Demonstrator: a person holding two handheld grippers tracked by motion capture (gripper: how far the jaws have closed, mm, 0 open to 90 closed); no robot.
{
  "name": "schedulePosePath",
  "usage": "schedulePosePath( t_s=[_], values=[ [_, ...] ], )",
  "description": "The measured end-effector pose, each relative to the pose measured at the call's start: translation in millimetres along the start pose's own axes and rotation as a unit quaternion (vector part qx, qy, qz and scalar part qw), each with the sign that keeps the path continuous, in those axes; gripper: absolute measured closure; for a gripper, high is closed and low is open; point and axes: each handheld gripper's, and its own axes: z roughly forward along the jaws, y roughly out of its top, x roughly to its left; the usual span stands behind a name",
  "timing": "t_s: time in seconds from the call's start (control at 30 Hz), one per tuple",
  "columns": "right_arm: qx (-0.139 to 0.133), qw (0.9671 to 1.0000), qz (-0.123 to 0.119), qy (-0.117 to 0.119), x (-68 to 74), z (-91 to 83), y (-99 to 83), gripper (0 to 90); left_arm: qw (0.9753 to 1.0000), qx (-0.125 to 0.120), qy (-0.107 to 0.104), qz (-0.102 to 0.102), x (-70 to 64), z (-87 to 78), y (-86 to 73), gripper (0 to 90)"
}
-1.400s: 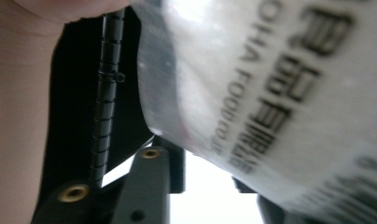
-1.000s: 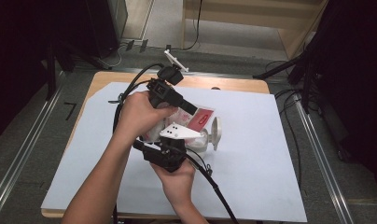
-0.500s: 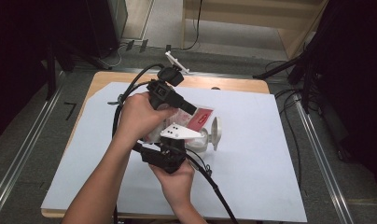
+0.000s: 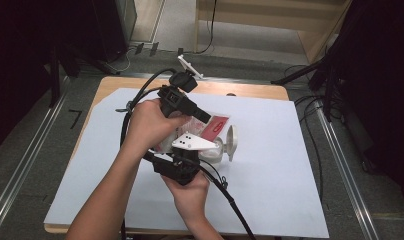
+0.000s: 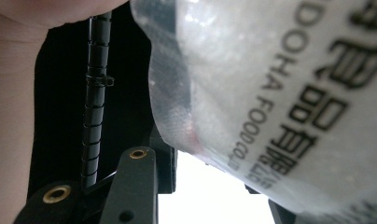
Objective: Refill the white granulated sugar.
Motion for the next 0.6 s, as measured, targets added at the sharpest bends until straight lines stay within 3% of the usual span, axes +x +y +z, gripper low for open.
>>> schedulePosePath(
  t_s=[0.6],
  values=[
    [-0.003,0.9999,-0.010,0.002,0.1,-0.9,-2.0,64.0,1.0000,-0.002,0.003,0.003,-2.4,0.5,-1.5,82.3]
  ],
)
